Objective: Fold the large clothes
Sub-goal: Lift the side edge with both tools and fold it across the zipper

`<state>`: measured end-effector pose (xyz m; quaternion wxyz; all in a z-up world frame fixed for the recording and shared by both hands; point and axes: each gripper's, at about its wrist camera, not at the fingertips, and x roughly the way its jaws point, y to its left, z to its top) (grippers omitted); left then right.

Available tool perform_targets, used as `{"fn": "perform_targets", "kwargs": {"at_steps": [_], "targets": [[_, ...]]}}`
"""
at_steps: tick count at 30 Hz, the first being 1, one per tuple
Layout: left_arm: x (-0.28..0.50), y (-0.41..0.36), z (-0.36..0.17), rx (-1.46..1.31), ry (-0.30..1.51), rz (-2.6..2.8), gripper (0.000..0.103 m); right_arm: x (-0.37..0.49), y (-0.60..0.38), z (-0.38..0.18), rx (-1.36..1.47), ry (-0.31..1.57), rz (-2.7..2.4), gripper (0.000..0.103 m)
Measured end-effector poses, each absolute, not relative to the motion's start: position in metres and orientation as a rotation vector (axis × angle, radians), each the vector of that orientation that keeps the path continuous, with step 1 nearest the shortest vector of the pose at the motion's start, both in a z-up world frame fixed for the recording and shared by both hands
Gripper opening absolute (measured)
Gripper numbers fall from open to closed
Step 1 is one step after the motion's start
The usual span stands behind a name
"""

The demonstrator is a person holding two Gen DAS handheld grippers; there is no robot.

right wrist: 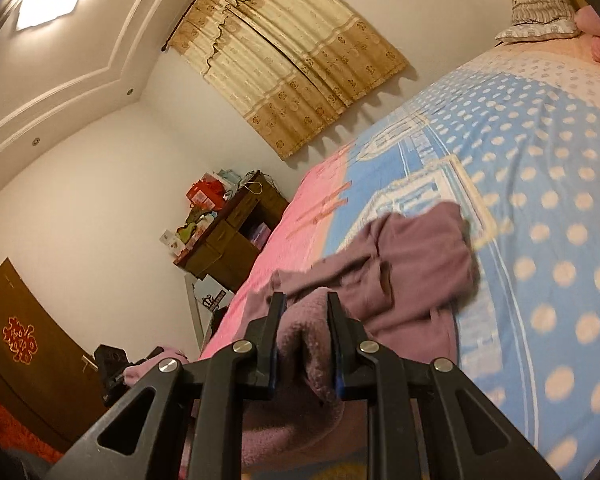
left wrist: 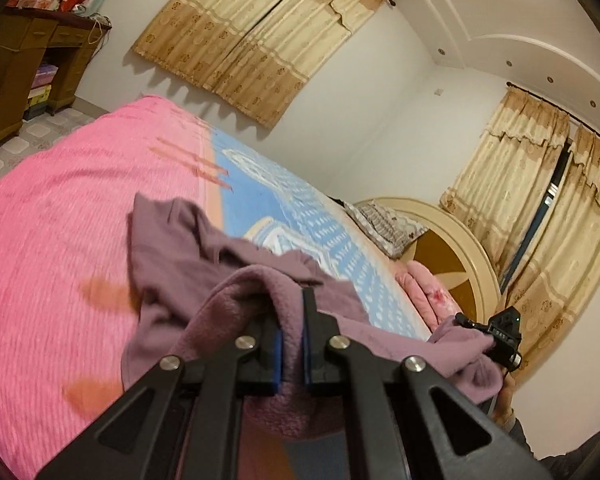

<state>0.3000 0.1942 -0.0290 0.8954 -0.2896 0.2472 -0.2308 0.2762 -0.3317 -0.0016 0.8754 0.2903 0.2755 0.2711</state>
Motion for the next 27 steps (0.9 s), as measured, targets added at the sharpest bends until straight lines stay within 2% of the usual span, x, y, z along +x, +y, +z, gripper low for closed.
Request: {"fn": "perform_targets", "kwargs": {"at_steps": [8, 14, 16, 17, 18, 20, 21, 23, 24, 25, 26, 27], "targets": [[0.382, 0.209, -0.044, -0.587, 0.567, -0.414, 0.007, 0.39, -0.312, 0.014, 0.575, 0.625, 0.513, 0.019], [0.441, 0.216, -0.09, -0.594, 0.711, -0.321, 0.008, 0.466, -0.294, -0.029, 0.521, 0.713, 0.391, 0.019], [0.456, 0.22, -0.106, -0.602, 0.76, -0.271, 0.011, 0.492, -0.294, -0.051, 0.521, 0.744, 0.341, 0.022], [0.462, 0.222, -0.113, -0.622, 0.785, -0.264, 0.017, 0.504, -0.295, -0.061, 0.53, 0.769, 0.332, 0.022], [0.466, 0.225, -0.118, -0.645, 0.803, -0.252, 0.02, 0.516, -0.296, -0.072, 0.511, 0.794, 0.275, 0.028], [0.463, 0.226, -0.115, -0.682, 0.799, -0.256, 0.022, 0.526, -0.299, -0.08, 0.461, 0.785, 0.174, 0.065], [0.459, 0.225, -0.111, -0.669, 0.788, -0.259, 0.026, 0.526, -0.301, -0.081, 0.457, 0.775, 0.155, 0.068], [0.448, 0.217, -0.1, -0.606, 0.754, -0.259, 0.042, 0.519, -0.302, -0.081, 0.46, 0.76, 0.193, 0.068], [0.44, 0.214, -0.093, -0.564, 0.724, -0.236, 0.063, 0.513, -0.299, -0.079, 0.43, 0.751, 0.199, 0.068], [0.428, 0.214, -0.083, -0.526, 0.682, -0.185, 0.089, 0.503, -0.293, -0.073, 0.366, 0.727, 0.182, 0.068], [0.418, 0.218, -0.075, -0.517, 0.631, -0.157, 0.099, 0.493, -0.286, -0.068, 0.322, 0.703, 0.179, 0.068], [0.412, 0.222, -0.071, -0.527, 0.594, -0.157, 0.103, 0.485, -0.282, -0.063, 0.294, 0.681, 0.19, 0.068]]}}
